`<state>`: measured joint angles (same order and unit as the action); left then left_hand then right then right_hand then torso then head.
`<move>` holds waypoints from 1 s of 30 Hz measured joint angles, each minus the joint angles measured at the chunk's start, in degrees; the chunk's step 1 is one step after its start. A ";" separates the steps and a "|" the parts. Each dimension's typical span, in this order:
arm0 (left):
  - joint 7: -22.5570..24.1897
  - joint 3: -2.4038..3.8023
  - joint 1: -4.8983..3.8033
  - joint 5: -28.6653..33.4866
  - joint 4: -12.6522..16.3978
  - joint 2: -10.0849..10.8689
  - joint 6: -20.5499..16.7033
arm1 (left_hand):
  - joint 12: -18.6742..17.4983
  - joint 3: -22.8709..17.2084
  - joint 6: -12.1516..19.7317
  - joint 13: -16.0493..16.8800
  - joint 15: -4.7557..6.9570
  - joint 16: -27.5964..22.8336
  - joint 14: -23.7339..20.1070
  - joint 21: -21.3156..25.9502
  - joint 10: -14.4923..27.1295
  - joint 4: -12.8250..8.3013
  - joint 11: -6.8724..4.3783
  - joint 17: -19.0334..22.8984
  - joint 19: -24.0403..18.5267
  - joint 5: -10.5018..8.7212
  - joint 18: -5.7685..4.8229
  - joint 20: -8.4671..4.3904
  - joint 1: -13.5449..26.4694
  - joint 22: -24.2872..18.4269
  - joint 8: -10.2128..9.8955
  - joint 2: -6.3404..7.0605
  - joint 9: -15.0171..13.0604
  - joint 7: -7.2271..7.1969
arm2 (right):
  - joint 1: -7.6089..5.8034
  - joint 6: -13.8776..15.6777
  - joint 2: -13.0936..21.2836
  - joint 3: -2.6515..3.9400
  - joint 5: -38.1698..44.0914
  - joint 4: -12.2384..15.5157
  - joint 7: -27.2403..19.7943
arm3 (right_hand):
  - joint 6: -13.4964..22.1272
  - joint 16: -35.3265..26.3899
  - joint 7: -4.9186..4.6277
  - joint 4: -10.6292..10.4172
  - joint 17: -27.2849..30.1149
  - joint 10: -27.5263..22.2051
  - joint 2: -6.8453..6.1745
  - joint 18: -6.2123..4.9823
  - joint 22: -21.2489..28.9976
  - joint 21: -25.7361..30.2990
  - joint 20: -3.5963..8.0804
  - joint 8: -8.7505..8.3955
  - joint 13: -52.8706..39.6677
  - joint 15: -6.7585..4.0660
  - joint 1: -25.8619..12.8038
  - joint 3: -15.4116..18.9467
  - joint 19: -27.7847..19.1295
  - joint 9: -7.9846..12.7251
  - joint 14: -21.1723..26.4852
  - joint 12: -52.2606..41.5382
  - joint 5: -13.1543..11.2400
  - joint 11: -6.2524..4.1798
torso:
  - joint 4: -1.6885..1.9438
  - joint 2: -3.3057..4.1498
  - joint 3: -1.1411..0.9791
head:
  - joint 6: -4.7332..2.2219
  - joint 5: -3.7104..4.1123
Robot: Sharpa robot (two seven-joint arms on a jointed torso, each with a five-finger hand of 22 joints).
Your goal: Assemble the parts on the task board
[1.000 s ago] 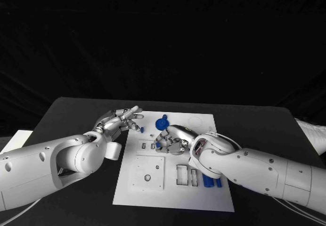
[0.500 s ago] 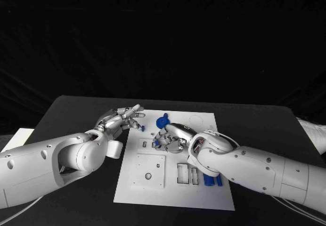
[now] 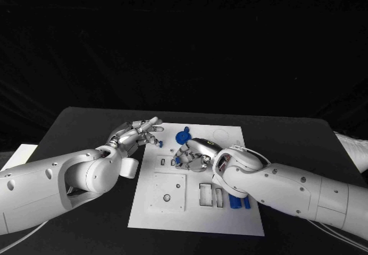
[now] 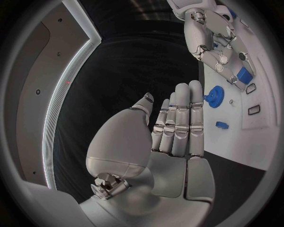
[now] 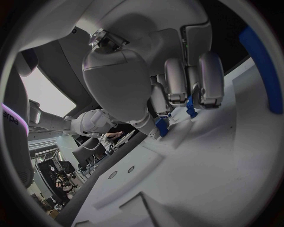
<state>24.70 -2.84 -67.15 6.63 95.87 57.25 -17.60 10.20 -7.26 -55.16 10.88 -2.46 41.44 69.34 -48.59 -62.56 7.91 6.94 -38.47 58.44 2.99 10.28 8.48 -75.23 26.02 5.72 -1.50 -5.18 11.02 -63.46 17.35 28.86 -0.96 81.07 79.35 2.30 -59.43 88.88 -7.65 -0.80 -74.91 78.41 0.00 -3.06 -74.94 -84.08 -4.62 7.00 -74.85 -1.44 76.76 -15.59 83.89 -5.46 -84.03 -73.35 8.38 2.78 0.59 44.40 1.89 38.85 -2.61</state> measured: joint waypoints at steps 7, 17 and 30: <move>0.00 0.00 0.00 0.00 0.07 0.00 0.02 | 0.00 0.00 0.00 0.00 0.00 0.00 0.00 0.00 0.00 0.00 0.00 0.00 0.00 0.00 0.00 0.00 0.00 0.00 0.00 0.00 0.00 0.00 | -0.10 -0.62 0.08 0.12 1.21 0.23 0.92 | 0.09 0.00 0.11 0.00 0.00 0.00 -0.39 0.00 0.00 0.00 0.00 -0.16 -0.01 0.00 -0.39 0.00 0.00 0.15 0.00 0.20 1.18 0.00 | -0.02 -0.01 -0.01 | 0.06 0.11; 0.00 0.00 0.00 0.00 0.15 0.04 0.02 | 0.00 0.00 0.00 -0.01 0.00 0.00 0.00 0.00 0.00 0.00 0.00 0.00 0.00 0.00 0.00 0.00 0.00 0.00 0.00 0.00 0.00 0.00 | -0.16 -0.83 0.04 0.17 2.36 0.34 1.59 | 0.40 0.00 0.22 0.00 0.01 -0.21 -0.99 0.00 0.01 0.00 0.00 -0.29 -0.09 0.00 -0.99 0.00 0.00 0.12 0.00 0.42 1.38 0.20 | -0.07 0.00 -0.03 | 0.07 0.19; 0.01 0.00 0.00 0.00 0.18 0.03 0.02 | 0.00 0.00 0.00 -0.01 0.00 0.00 0.00 0.00 0.00 0.00 0.00 0.00 0.00 0.00 0.00 0.00 0.00 0.00 0.00 0.00 0.00 0.00 | -0.18 -0.65 0.02 0.17 2.91 0.34 1.99 | 1.49 0.00 -0.74 -1.37 -0.01 -1.25 -3.92 0.00 0.02 0.00 0.00 -1.13 0.32 0.00 -3.93 2.50 0.00 0.37 0.00 1.98 -1.08 0.59 | -0.01 0.01 -0.03 | 0.02 0.33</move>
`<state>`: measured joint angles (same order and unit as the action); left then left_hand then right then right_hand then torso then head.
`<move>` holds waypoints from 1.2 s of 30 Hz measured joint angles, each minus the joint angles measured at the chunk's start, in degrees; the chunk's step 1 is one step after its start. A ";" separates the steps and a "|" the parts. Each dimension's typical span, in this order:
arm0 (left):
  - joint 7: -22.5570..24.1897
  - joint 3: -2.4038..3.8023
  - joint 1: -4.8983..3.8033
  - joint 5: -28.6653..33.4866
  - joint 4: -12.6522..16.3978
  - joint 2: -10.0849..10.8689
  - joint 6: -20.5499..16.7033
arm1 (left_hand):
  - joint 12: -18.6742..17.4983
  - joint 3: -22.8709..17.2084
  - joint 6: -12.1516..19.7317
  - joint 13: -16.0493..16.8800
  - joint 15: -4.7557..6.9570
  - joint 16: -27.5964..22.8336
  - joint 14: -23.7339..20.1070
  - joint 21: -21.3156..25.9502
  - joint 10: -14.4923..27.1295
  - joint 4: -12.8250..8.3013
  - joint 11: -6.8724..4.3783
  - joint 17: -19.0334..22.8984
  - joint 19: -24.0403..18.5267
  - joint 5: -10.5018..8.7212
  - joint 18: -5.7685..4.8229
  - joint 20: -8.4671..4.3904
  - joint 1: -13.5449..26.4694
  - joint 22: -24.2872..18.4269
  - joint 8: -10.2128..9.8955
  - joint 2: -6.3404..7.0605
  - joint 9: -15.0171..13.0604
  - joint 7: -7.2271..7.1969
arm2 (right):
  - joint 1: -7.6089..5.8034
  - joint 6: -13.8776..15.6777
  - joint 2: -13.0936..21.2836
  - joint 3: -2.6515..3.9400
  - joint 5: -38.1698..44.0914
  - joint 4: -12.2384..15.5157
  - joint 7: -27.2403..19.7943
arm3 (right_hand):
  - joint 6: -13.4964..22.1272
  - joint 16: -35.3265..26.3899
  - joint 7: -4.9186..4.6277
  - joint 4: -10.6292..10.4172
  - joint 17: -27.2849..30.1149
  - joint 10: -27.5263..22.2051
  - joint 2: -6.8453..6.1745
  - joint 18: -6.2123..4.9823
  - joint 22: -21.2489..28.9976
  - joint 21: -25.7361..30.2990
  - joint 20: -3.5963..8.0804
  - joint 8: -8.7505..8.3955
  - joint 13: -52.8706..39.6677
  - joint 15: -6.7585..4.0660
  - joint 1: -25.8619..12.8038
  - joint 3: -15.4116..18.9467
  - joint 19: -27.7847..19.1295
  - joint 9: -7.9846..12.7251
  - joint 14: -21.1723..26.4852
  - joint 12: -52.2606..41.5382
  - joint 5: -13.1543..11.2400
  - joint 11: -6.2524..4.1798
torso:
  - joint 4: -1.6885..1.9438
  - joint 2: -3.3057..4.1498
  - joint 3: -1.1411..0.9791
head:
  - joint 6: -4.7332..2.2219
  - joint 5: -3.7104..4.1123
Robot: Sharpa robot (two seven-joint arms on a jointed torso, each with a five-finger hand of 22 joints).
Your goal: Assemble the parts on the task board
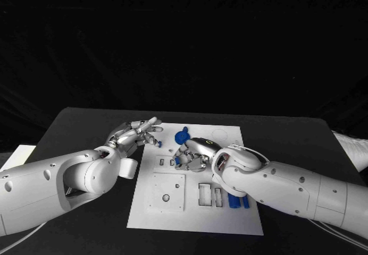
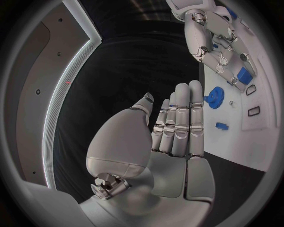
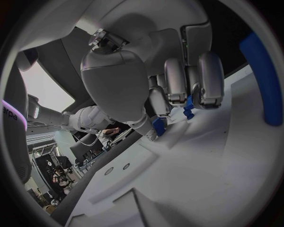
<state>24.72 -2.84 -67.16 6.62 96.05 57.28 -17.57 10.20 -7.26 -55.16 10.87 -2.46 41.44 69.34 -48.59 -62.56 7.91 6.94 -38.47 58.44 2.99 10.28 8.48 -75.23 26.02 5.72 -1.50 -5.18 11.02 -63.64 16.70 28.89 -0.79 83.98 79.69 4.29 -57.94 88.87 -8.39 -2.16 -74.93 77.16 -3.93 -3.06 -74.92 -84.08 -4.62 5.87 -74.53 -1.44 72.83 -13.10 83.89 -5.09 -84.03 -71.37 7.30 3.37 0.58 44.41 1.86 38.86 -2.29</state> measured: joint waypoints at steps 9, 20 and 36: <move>-0.01 0.00 0.00 0.00 0.13 0.01 0.01 | 0.00 0.00 0.00 0.00 0.00 0.00 0.00 0.00 0.00 0.00 0.00 0.00 0.00 0.00 0.00 0.00 0.00 0.00 0.00 0.00 0.00 0.00 | 0.05 0.46 -0.05 -0.07 0.40 0.01 0.13 | 0.64 -0.22 0.03 -0.29 -0.02 -0.29 0.00 0.00 0.01 0.00 0.00 -0.26 0.44 0.00 0.00 0.29 0.00 0.18 0.00 0.43 -0.34 0.12 | -0.02 0.01 0.00 | 0.03 0.09; -0.06 0.00 0.00 0.00 0.18 0.01 0.05 | 0.00 0.00 0.00 0.00 0.00 0.00 0.00 0.00 0.00 0.00 0.00 0.00 0.00 0.00 0.00 0.00 0.00 0.00 0.00 0.00 0.00 0.00 | 0.13 1.28 -0.01 -0.17 0.85 0.08 0.25 | 1.15 -0.22 -0.29 -0.60 -0.01 -1.06 -0.41 0.00 0.01 0.00 0.00 -0.46 0.96 0.34 -0.41 1.27 0.00 0.17 0.09 1.10 -0.98 0.38 | -0.01 0.01 0.00 | -0.02 0.19; -0.34 0.00 0.00 0.00 -0.21 -0.06 0.34 | -0.25 0.00 0.00 0.06 0.00 -0.24 0.00 0.00 0.00 0.00 0.00 -0.06 -0.20 0.00 0.00 0.20 0.00 -0.07 0.00 0.00 0.00 0.00 | 0.40 4.42 2.46 -0.39 0.56 2.33 -5.46 | 4.11 -0.22 -1.01 -3.08 0.00 -1.93 -1.73 -0.01 -0.03 0.00 -0.64 -1.25 1.27 0.83 -1.73 7.34 0.21 0.83 0.01 1.10 -3.87 0.95 | -0.03 -0.03 0.00 | -0.09 0.11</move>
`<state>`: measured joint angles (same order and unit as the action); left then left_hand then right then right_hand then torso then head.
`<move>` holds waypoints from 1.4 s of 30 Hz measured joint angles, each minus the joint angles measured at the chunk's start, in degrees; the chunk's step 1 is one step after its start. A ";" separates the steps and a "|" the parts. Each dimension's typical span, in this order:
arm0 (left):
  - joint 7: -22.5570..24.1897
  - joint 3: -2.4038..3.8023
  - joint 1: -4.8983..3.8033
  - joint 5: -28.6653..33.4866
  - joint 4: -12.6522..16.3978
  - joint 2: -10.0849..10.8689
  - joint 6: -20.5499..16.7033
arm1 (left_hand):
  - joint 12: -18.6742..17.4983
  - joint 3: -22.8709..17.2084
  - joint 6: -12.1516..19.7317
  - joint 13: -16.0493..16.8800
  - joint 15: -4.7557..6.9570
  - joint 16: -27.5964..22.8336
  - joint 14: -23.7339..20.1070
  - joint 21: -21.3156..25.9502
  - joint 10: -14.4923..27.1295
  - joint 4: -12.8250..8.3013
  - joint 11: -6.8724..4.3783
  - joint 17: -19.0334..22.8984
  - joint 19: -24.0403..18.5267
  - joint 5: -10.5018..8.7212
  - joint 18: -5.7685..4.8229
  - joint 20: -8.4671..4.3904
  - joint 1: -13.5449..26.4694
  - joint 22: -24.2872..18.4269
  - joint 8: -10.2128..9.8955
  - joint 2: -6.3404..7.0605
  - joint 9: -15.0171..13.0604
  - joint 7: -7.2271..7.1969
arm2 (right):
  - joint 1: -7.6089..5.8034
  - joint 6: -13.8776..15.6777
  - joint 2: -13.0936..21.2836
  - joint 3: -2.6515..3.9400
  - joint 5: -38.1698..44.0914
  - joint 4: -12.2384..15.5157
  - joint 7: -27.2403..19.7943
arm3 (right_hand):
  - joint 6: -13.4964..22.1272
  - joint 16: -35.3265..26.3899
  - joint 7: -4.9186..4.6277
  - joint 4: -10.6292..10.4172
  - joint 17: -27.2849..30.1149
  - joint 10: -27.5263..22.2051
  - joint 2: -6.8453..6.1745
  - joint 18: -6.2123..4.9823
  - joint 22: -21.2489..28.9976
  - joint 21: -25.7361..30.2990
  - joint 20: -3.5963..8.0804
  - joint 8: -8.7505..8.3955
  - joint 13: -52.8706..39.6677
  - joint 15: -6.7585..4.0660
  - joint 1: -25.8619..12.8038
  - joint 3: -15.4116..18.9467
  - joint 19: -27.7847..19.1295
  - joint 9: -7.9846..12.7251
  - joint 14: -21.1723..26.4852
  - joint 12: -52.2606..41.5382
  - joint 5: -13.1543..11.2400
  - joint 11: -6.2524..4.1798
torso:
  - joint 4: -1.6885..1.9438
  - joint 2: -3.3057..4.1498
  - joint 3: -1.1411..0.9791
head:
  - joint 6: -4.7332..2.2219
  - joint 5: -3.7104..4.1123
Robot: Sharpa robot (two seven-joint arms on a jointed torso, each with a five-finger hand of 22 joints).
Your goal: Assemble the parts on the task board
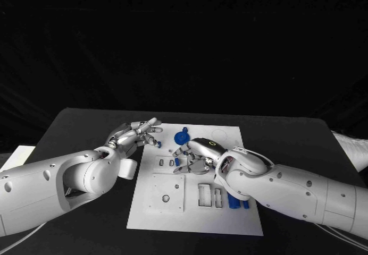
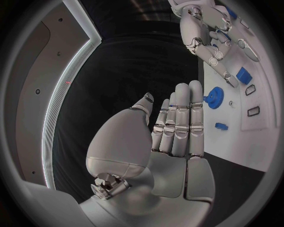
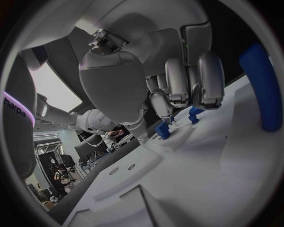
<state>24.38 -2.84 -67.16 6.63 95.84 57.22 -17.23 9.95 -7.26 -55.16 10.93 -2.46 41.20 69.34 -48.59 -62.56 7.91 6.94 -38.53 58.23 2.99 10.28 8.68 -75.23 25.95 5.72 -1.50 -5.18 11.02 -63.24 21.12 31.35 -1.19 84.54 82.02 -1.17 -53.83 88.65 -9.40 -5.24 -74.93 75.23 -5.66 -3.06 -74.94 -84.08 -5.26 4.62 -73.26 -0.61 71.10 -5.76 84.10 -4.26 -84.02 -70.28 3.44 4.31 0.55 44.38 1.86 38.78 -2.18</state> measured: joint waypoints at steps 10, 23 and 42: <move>-1.37 -0.01 0.00 -0.62 -1.19 -0.41 0.52 | 1.43 -0.49 -0.34 0.93 0.43 1.27 1.13 -0.18 -2.31 -1.03 -0.63 -1.80 0.13 0.00 0.00 -0.13 -0.20 0.05 0.00 0.20 0.00 -0.32 | -1.01 3.47 2.88 0.99 -1.78 3.12 -5.85 | 0.52 0.00 -0.11 -0.26 0.01 0.00 1.07 0.00 0.01 0.00 -0.20 0.00 -0.15 0.20 1.07 0.59 -0.20 0.10 0.20 0.00 0.00 0.00 | -0.09 -0.07 -0.09 | -0.34 -0.04; -20.24 -0.07 -0.89 -18.05 -5.36 -1.87 5.77 | 36.29 3.82 -4.35 29.71 3.77 48.52 14.67 -25.94 -5.44 2.61 -4.39 -36.42 18.76 0.28 -4.23 -4.01 6.38 33.35 6.50 0.29 -4.41 -4.37 | -7.16 1.62 14.15 2.42 -18.15 7.31 -10.22 | 0.36 -2.00 0.06 -0.68 0.02 -0.81 3.63 0.00 0.02 0.69 -0.20 0.45 1.17 0.40 3.63 1.34 -0.20 0.00 0.00 1.11 4.12 -0.21 | -0.46 -1.26 -0.43 | -0.37 0.16; -54.30 -0.03 -7.90 -55.30 -7.67 -7.76 21.25 | 62.49 17.53 0.46 56.71 7.18 48.52 14.73 -33.85 -13.76 8.75 -8.63 -36.41 25.82 0.05 -6.68 -7.17 11.83 48.94 31.15 -1.44 -27.31 -8.83 | -8.96 0.24 22.24 2.92 -32.58 8.22 -11.63 | 0.36 -2.58 0.06 -0.53 0.02 -1.02 3.63 0.00 0.03 0.69 -0.20 0.45 1.48 0.40 3.63 1.49 -0.20 0.01 0.00 1.41 4.46 -0.01 | -1.22 -3.20 -1.72 | 0.86 -1.51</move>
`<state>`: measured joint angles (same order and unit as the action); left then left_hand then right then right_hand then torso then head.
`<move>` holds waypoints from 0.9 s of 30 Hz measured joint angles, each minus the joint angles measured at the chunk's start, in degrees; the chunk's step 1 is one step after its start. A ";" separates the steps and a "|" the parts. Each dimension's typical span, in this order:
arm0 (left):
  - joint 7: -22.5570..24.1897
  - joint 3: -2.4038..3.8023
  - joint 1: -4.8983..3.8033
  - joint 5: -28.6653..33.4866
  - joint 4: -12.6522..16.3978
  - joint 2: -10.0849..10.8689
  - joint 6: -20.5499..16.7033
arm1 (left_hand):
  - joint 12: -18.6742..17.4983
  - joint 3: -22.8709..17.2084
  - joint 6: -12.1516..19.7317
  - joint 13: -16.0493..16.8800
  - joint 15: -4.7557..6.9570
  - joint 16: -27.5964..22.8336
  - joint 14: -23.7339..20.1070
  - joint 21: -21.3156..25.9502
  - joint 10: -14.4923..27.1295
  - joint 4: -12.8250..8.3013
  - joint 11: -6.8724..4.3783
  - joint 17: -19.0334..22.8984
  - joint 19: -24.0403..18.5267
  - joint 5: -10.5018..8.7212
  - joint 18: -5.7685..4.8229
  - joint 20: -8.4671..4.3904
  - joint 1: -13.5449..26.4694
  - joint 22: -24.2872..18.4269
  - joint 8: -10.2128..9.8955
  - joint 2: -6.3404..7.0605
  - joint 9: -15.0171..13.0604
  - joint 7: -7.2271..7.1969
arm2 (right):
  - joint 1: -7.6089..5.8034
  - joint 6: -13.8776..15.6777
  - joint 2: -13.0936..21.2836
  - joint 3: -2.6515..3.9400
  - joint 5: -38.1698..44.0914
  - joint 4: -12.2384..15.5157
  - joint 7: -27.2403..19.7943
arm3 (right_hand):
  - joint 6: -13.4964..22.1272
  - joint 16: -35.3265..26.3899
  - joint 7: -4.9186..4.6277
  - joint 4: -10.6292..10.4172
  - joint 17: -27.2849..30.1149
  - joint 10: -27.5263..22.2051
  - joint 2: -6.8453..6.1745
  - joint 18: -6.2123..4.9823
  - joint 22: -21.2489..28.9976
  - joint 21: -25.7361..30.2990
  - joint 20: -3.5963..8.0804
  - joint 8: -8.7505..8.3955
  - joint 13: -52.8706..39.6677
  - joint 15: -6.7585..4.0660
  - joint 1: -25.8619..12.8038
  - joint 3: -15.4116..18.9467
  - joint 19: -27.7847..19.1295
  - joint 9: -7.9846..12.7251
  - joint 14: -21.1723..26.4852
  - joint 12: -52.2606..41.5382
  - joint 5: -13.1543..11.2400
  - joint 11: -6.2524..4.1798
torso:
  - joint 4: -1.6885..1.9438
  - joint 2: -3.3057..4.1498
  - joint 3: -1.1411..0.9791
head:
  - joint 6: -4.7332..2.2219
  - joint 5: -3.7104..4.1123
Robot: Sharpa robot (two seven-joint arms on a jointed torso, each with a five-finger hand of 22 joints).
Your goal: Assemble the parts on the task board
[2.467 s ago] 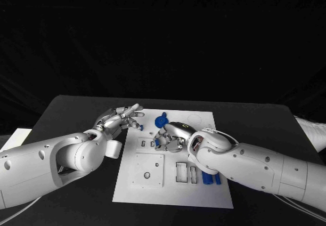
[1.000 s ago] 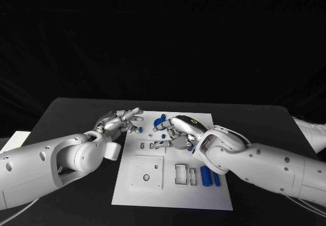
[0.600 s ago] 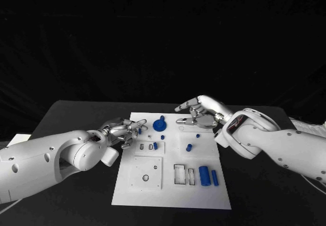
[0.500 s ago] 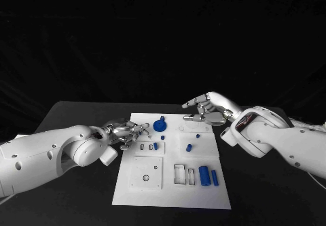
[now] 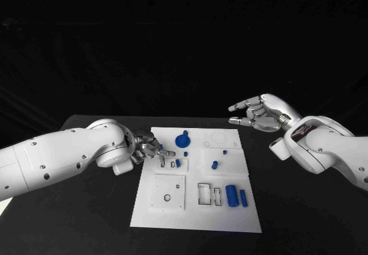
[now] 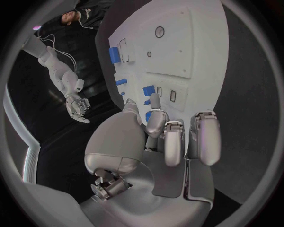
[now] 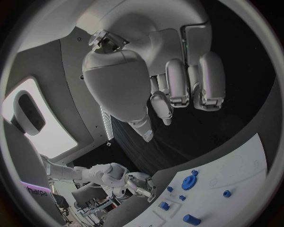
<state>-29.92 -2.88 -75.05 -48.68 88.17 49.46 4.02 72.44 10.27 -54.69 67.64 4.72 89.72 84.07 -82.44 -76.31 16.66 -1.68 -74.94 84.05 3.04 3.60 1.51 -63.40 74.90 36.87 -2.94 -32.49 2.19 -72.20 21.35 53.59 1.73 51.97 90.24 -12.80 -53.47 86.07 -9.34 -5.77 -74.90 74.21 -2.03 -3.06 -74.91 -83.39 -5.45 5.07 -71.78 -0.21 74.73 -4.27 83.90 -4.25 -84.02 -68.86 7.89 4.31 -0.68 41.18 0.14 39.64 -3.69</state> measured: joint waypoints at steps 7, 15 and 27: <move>-5.55 -0.09 -2.08 -2.61 -1.12 -3.64 0.17 | 0.59 1.82 1.08 0.89 0.20 0.00 -0.20 -0.48 -0.27 0.00 -0.27 0.00 -0.11 0.00 -0.48 -0.32 0.93 0.06 1.84 -0.60 -2.85 -0.27 | -0.03 0.03 -0.02 0.00 -0.99 -0.93 0.00 | 0.00 -0.30 0.00 -0.01 0.00 0.00 0.17 0.00 0.00 0.23 0.00 0.00 0.15 0.00 0.17 0.31 0.00 0.00 0.00 0.00 0.44 0.00 | -0.06 -0.18 -0.37 | 0.40 -0.24; -8.56 -0.70 -3.02 -3.71 -3.88 -8.06 0.20 | 0.59 1.84 1.90 0.64 0.34 0.00 -0.06 -0.48 -0.27 0.02 -0.27 0.01 -0.01 0.00 -0.48 -0.42 0.61 0.05 2.17 -1.51 -4.13 -0.27 | -0.06 0.04 -0.40 0.00 -1.55 -1.84 0.06 | 0.00 -0.52 0.00 -0.01 -0.05 0.00 0.46 0.00 0.01 0.23 0.00 0.23 0.37 0.00 0.46 0.63 0.00 0.01 0.00 0.21 1.42 0.00 | -0.13 -0.20 -0.41 | 0.76 -0.39; -9.74 -1.33 -3.39 -4.27 -7.82 -11.99 4.23 | 0.59 2.24 2.40 0.55 0.32 0.00 -0.07 -0.47 -0.27 0.10 -0.27 0.02 -0.01 0.00 -0.47 -0.42 0.61 0.04 2.37 -1.51 -4.71 -0.15 | -0.06 0.05 -0.46 -0.01 -1.85 -2.54 0.15 | 0.00 -0.52 0.00 0.00 -0.04 -0.20 0.45 0.00 -0.04 0.23 0.00 0.23 0.53 0.00 0.45 0.62 0.00 0.01 0.00 0.54 1.76 -0.20 | -0.07 -0.15 -0.31 | 0.97 -0.57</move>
<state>-39.66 -4.21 -78.45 -52.95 80.35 37.47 8.25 73.02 12.50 -52.30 68.19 5.04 89.71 83.99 -82.91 -76.58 16.75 -1.95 -74.92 84.03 3.04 3.12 1.10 -62.79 74.94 39.23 -4.44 -37.20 2.04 -72.25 21.40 53.13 1.72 50.12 87.70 -12.65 -53.47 85.55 -9.34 -5.77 -74.94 74.01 -1.58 -3.06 -74.95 -83.16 -5.45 5.29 -71.25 -0.21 75.18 -3.65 83.90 -4.24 -84.02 -68.33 9.65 4.11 -0.74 41.03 -0.17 40.61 -4.26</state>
